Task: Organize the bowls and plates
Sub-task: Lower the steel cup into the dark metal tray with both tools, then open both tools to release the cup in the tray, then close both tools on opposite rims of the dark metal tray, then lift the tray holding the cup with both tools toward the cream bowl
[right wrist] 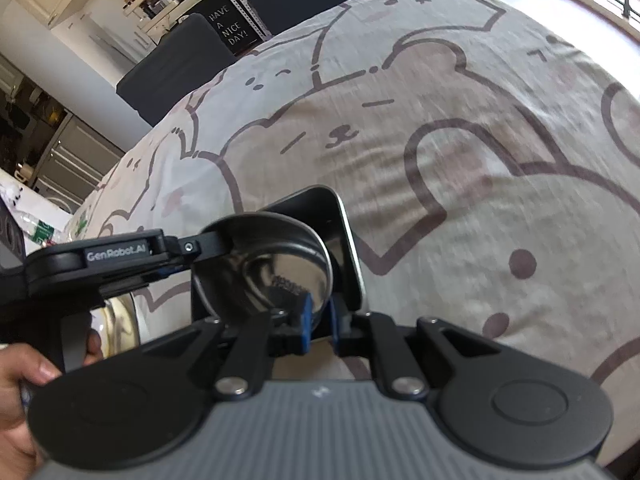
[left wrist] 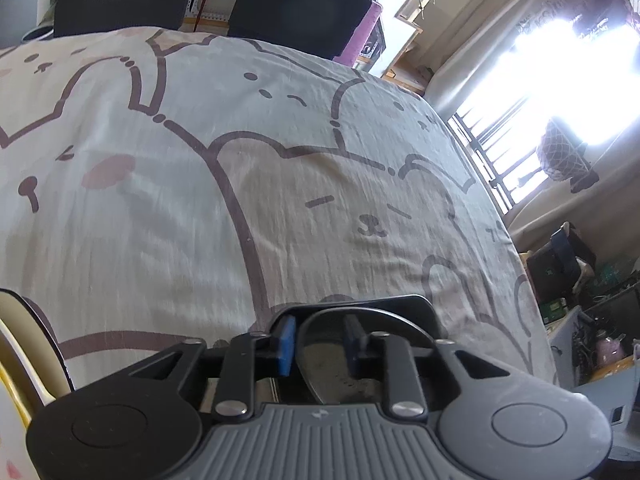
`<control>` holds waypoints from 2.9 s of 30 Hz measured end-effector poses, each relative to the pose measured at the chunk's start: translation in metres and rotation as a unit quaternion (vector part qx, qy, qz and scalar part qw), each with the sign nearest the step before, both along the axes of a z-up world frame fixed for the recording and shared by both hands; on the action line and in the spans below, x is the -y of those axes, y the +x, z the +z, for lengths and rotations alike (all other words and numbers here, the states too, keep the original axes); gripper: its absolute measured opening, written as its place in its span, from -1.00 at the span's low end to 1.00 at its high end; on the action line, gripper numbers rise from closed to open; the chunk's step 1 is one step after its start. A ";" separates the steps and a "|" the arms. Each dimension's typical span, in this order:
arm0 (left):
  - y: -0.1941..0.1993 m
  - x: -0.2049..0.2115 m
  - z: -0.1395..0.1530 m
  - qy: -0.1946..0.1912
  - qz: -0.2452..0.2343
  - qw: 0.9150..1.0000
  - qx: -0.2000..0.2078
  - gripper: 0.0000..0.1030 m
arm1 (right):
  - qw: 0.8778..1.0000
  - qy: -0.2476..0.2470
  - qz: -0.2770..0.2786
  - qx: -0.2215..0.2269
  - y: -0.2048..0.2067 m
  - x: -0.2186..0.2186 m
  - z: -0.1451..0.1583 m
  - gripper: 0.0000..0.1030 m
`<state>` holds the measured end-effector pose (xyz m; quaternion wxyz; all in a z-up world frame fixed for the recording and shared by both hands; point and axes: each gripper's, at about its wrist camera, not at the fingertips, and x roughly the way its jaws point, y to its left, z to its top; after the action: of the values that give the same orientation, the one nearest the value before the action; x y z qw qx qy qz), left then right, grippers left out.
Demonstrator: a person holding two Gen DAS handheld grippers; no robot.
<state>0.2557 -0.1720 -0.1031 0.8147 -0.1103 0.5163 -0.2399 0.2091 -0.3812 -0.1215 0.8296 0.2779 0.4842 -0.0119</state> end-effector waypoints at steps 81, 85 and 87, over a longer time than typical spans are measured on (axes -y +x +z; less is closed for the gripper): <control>-0.017 -0.040 -0.013 -0.027 -0.027 0.998 -0.053 -0.81 | 0.990 -0.070 0.123 0.013 0.029 0.017 0.003 -0.89; -0.018 -0.040 -0.012 -0.024 -0.027 0.998 -0.051 -0.82 | 0.990 -0.067 0.125 0.016 0.026 0.015 0.005 -0.88; -0.018 -0.042 -0.011 -0.027 -0.025 0.998 -0.052 -0.82 | 0.990 -0.064 0.125 0.019 0.025 0.015 0.007 -0.88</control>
<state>0.2374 -0.1305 -0.1145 0.7774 -0.1312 0.5537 -0.2682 0.2344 -0.3958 -0.1148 0.8496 0.1617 0.4978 0.0656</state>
